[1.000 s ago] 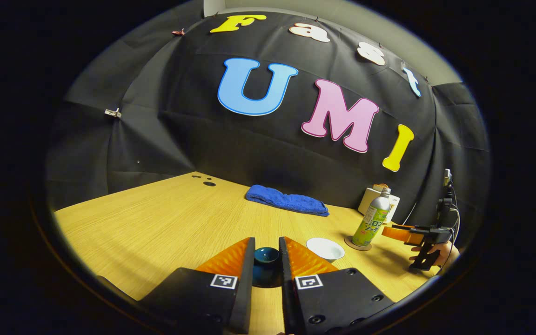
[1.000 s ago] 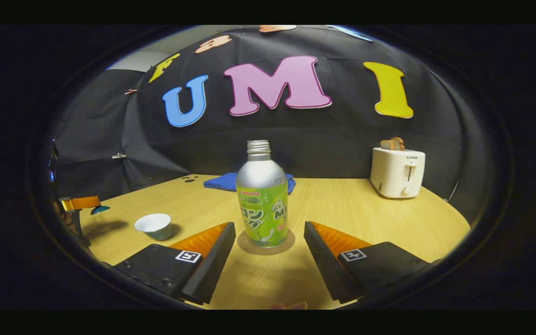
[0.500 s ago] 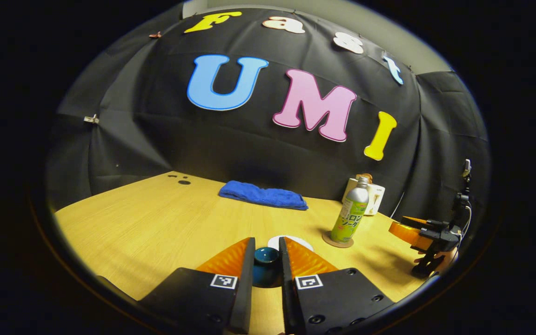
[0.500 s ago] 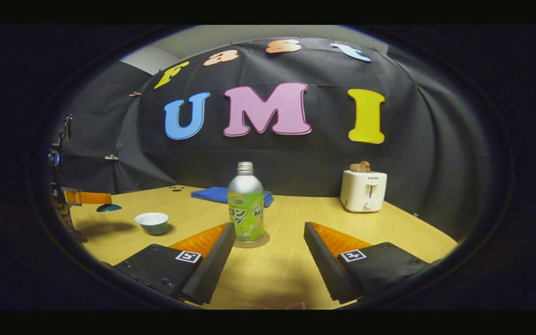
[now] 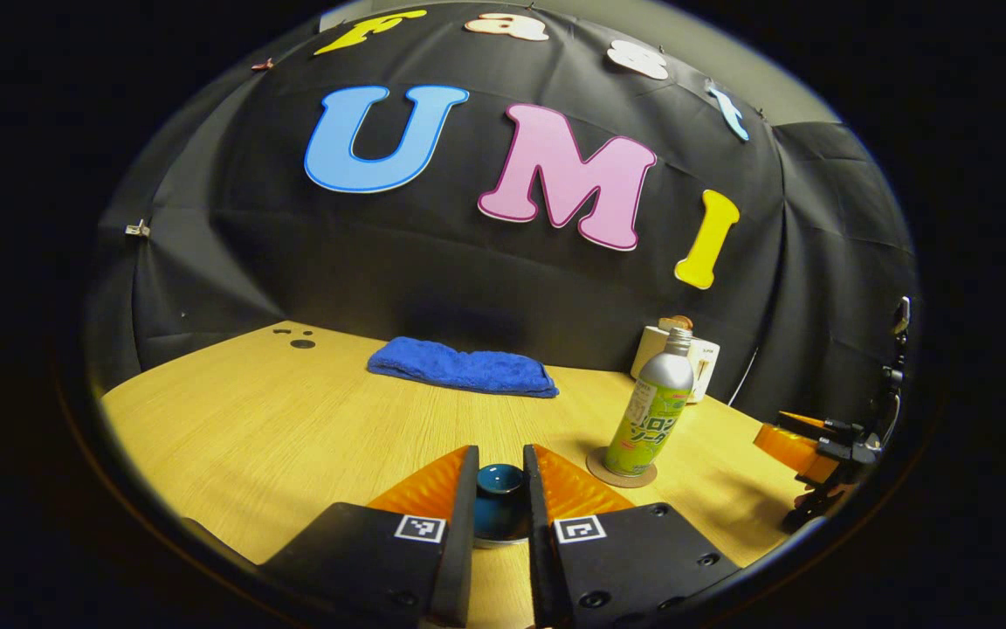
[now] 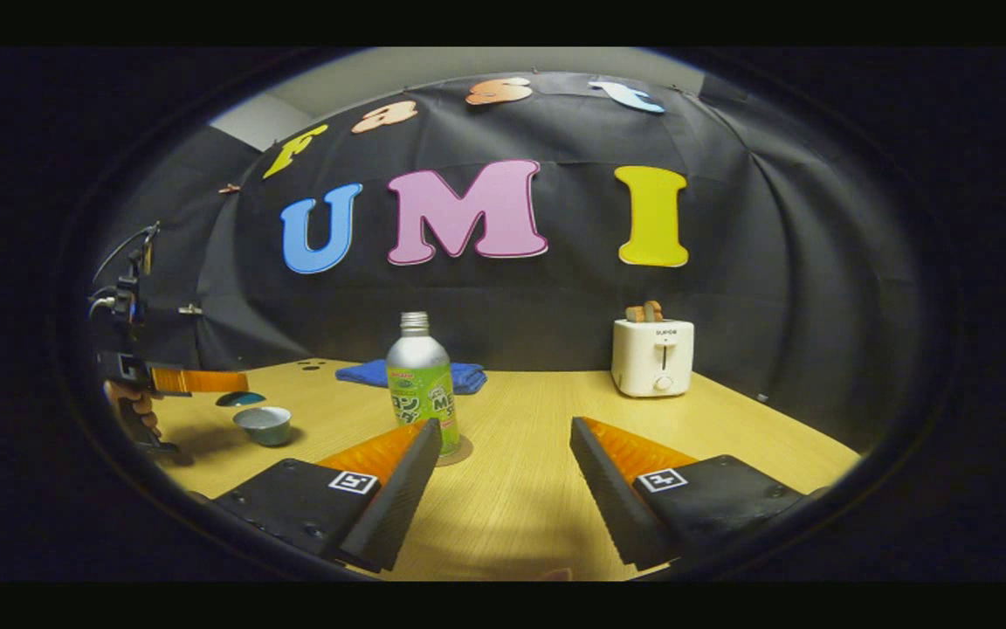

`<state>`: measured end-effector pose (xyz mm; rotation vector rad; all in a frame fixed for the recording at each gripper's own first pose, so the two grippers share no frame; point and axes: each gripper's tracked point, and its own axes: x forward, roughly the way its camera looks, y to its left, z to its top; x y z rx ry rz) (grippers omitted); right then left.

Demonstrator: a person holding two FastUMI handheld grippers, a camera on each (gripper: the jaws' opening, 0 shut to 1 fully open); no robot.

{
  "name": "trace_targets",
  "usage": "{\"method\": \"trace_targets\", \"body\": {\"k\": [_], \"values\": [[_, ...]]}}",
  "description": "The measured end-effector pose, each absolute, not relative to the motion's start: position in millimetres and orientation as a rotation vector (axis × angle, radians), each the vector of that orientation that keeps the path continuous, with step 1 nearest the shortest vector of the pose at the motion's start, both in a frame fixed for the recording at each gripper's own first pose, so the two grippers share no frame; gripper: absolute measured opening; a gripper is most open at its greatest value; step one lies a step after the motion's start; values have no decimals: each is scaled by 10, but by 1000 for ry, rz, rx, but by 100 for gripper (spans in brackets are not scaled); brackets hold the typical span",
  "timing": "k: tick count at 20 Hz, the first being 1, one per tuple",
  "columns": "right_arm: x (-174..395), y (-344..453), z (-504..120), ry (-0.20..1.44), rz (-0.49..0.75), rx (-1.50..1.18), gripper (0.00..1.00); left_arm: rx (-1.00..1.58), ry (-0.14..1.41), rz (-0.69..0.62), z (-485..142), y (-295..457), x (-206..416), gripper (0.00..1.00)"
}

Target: Open the teacup lid with one hand, grasp the water bottle and pour water into the teacup with the other hand; after pouring, place the water bottle on the coaster and then close the teacup lid.

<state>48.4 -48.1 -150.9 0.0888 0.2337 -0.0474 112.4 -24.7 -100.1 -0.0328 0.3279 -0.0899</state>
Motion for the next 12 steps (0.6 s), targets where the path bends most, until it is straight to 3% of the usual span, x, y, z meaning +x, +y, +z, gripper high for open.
{"method": "trace_targets", "body": {"k": [1,12], "values": [[489,-504,-1527,237,-54,95,92,-29,335,-83,-1042,-246,1153,31],[519,-441,-1664,258,-35,73,92,20,348,-75,-1284,-299,1232,31]]}}
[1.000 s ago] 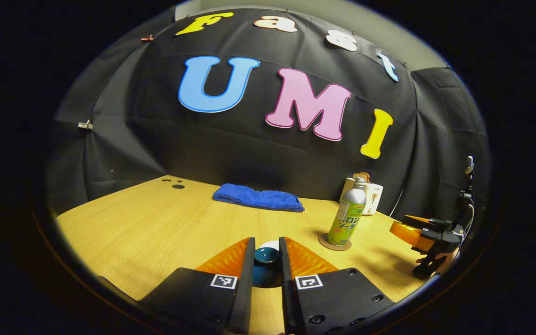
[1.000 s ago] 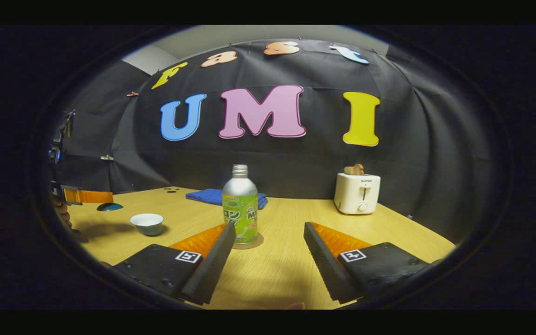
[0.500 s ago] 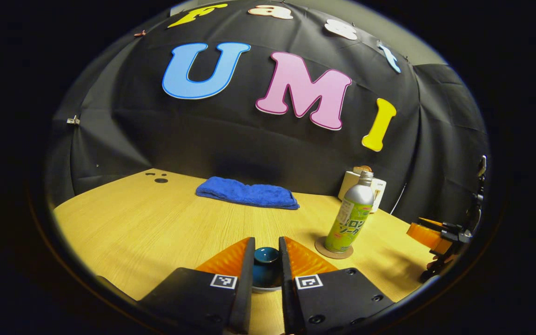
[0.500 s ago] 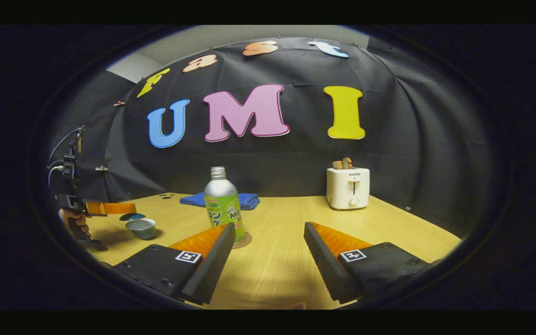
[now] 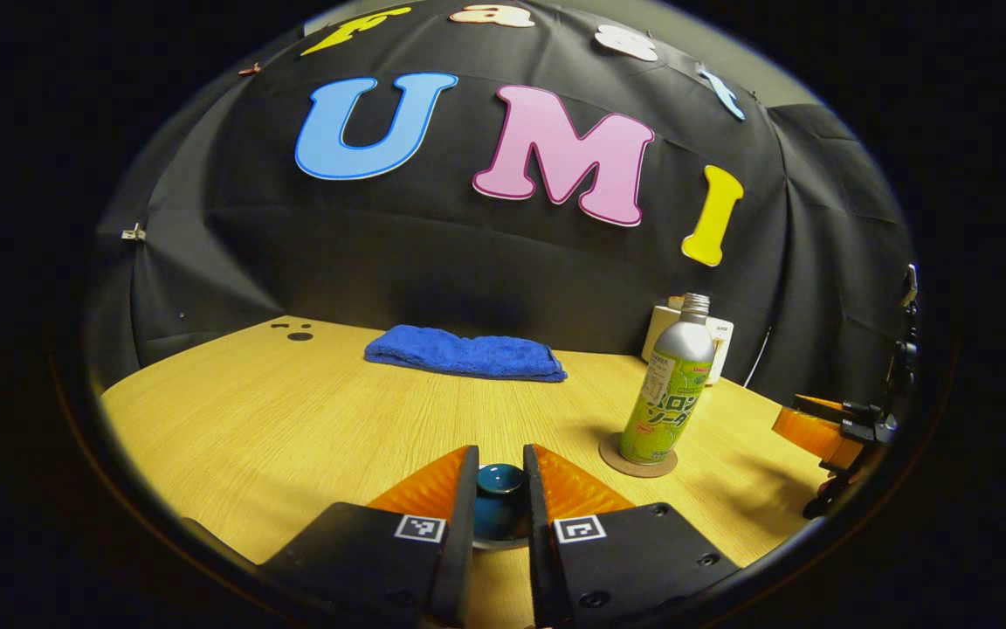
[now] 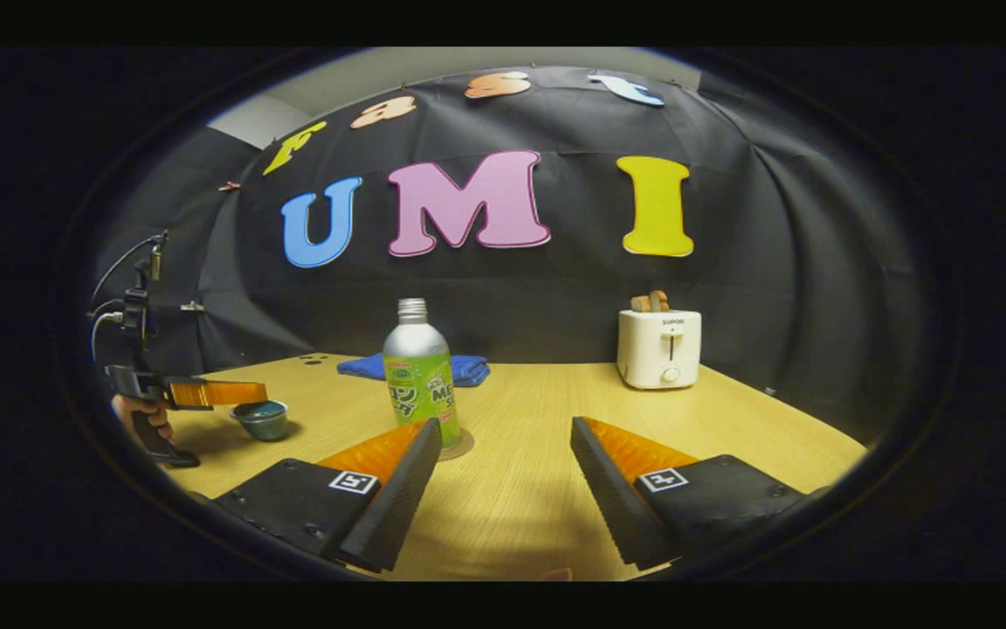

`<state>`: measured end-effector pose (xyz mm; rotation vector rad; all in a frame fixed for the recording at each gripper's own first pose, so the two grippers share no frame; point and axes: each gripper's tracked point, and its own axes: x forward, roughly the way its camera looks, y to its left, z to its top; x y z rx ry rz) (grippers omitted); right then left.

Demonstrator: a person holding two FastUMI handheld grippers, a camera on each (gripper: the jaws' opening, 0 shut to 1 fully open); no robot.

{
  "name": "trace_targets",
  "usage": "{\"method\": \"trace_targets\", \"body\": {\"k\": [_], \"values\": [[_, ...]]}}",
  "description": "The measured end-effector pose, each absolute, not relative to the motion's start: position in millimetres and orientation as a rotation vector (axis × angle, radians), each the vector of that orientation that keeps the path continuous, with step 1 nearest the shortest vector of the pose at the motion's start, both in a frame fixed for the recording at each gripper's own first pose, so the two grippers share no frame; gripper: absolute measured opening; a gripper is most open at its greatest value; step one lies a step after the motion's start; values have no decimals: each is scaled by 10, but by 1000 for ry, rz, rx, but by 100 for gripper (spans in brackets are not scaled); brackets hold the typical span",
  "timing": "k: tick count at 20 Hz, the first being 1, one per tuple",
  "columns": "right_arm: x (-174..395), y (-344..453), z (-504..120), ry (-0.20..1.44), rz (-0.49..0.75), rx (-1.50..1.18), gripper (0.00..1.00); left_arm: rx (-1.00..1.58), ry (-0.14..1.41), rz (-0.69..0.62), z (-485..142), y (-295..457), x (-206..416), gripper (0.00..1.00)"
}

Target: Open the teacup lid with one hand, grasp the water bottle and pour water into the teacup with the other hand; after pouring, place the water bottle on the coaster and then close the teacup lid.

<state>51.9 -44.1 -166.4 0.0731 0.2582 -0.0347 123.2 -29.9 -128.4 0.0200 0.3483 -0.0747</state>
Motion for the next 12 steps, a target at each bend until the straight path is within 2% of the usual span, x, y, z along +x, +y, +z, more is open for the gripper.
{"method": "trace_targets", "body": {"k": [6,7,8,9,10,12], "values": [[536,-454,-1659,254,-35,91,92,37,347,-70,-1300,-316,1244,32],[538,-451,-1662,254,-35,92,92,42,350,-69,-1306,-322,1239,29],[544,-454,-1661,252,-36,92,96,47,350,-70,-1312,-325,1234,34],[539,-460,-1663,252,-36,91,96,52,349,-71,-1306,-332,1234,34],[540,-463,-1662,252,-36,92,92,57,349,-72,-1307,-335,1223,37],[544,-461,-1662,253,-33,96,92,70,347,-68,-1306,-340,1211,36]]}}
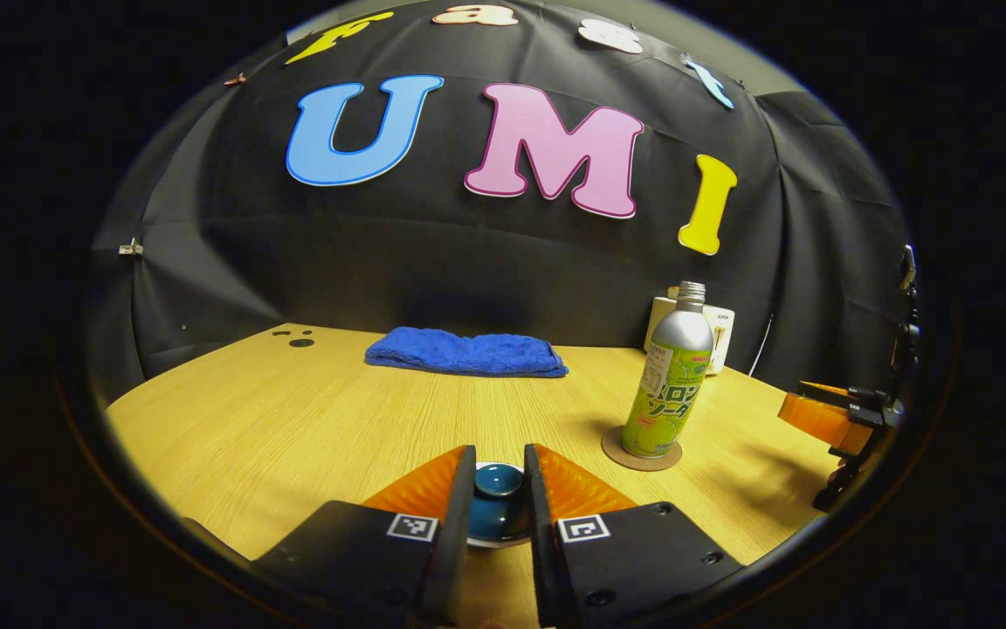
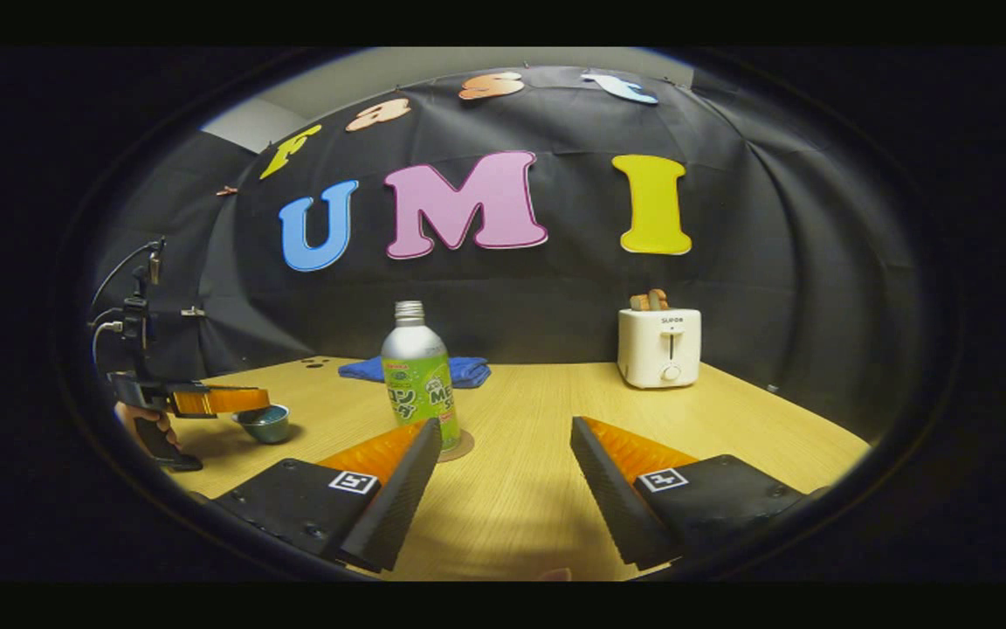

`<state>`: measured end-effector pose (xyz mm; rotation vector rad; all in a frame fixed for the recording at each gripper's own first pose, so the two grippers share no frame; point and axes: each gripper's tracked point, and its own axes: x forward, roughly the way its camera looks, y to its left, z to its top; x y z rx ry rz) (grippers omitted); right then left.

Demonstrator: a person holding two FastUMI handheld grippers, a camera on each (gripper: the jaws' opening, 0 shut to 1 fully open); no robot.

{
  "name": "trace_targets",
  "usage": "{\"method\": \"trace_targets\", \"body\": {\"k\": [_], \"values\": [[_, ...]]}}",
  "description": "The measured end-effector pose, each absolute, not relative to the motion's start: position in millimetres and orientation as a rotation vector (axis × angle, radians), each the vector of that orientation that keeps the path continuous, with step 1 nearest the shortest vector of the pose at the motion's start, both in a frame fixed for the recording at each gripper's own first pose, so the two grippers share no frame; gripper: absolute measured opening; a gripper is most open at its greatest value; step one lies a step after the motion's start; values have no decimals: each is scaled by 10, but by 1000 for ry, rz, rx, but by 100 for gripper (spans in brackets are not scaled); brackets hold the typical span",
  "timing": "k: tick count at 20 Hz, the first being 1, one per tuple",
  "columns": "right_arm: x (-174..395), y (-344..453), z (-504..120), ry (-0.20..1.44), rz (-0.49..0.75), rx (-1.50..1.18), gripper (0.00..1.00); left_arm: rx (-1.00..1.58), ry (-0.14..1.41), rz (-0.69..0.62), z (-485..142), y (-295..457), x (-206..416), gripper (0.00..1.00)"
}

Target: Open the teacup lid with one hand, grasp the water bottle and pour water into the teacup with the other hand; after pouring, place the water bottle on the coaster and then close the teacup lid.

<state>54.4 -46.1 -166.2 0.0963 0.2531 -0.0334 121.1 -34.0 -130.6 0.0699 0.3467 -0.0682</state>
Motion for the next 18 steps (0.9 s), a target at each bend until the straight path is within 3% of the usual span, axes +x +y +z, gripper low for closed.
{"method": "trace_targets", "body": {"k": [4,5,6,8,11,12,13,18], "values": [[534,-477,-1663,251,-35,101,92,78,325,-91,-1276,-409,1164,36],[543,-483,-1664,250,-35,100,92,73,315,-101,-1256,-436,1135,49],[548,-483,-1672,251,-33,102,92,64,311,-99,-1237,-429,1100,75],[535,-500,-1679,257,-34,101,92,47,298,-87,-1190,-411,1023,83],[523,-566,-1662,259,-40,108,92,5,219,-98,-907,-433,883,90],[525,-576,-1649,256,-41,114,96,-6,196,-97,-798,-406,811,92],[518,-584,-1628,253,-41,119,92,-13,179,-91,-702,-376,758,92],[494,-556,-1539,233,-40,111,92,-28,95,-75,-230,-148,448,93]]}}
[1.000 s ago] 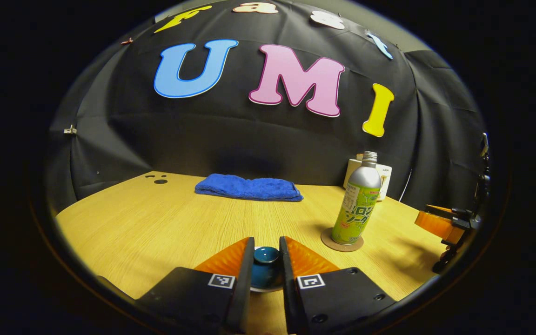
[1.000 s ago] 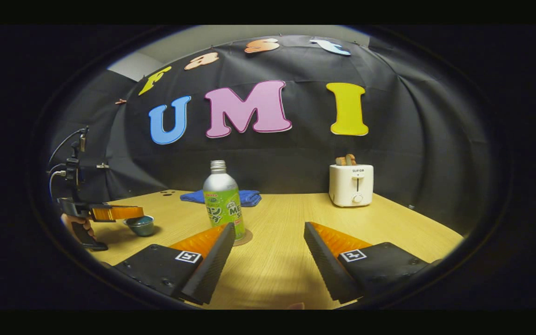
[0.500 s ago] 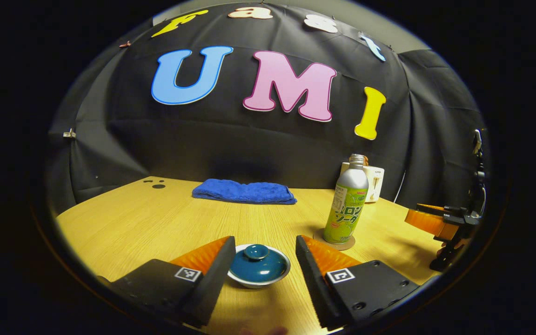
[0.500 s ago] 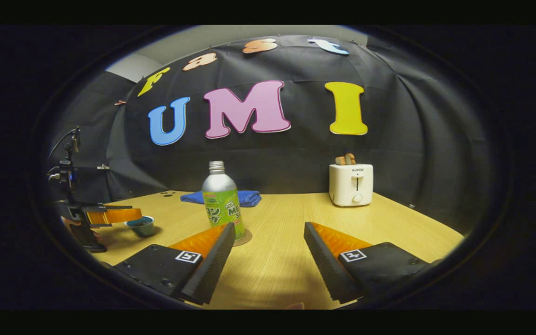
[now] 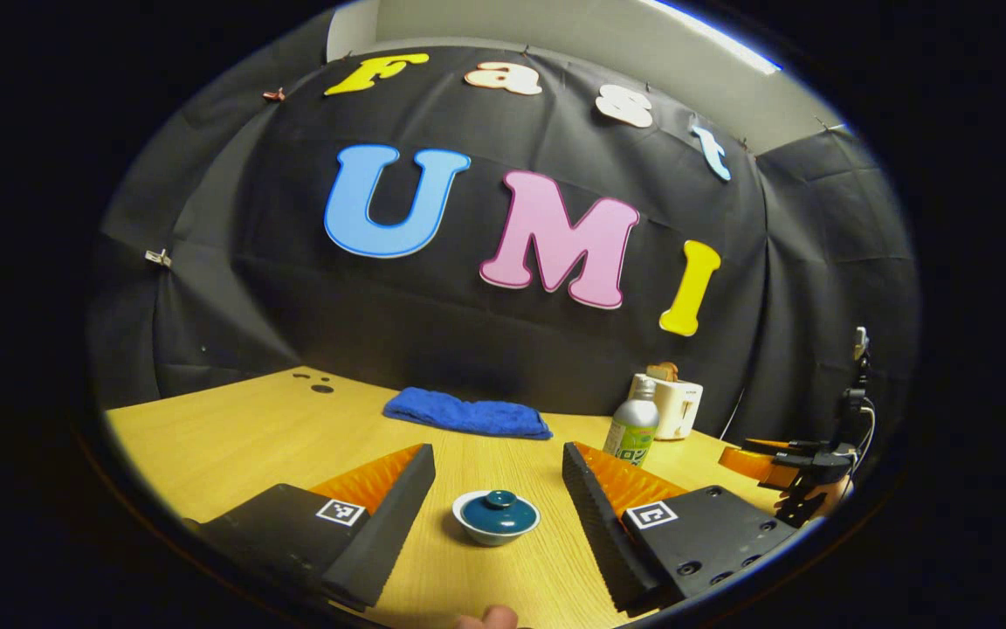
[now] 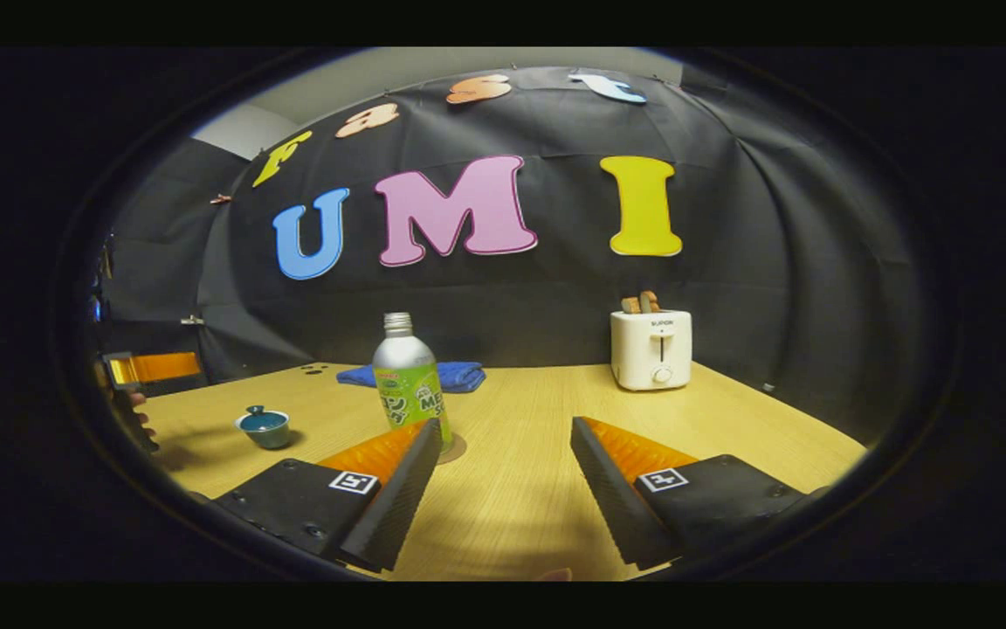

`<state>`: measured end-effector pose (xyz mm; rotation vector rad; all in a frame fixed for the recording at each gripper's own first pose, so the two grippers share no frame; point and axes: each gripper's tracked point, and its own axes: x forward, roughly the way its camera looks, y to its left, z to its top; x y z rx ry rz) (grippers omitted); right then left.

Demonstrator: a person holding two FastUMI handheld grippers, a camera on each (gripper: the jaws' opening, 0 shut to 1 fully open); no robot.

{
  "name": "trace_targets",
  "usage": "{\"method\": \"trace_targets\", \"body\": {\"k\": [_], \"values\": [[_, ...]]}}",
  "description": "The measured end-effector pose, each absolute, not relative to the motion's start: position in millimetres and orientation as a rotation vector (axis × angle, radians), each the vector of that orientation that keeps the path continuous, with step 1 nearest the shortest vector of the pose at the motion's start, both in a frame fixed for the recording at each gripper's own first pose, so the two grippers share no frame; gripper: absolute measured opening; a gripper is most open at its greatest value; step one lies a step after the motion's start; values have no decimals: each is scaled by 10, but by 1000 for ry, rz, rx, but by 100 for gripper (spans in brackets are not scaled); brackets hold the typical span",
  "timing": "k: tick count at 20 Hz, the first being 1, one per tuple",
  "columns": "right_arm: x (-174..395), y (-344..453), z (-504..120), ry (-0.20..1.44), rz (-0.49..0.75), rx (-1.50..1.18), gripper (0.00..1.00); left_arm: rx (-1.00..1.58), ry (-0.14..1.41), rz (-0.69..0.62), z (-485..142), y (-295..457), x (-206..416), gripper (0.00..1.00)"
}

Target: Open the teacup lid with one hand, grasp the water bottle and pour water into the teacup with the other hand; after pouring, place the water bottle on the coaster and then close the teacup lid.

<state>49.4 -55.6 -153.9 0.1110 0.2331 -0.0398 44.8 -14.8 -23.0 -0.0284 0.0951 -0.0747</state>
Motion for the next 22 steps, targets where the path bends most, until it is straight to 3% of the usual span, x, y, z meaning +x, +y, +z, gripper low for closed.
{"method": "trace_targets", "body": {"k": [9,22], "values": [[567,-335,-1555,182,-45,60,92,-70,116,33,-333,493,251,93],[585,-247,-1639,215,-12,61,92,-60,145,4,-424,394,259,93]]}}
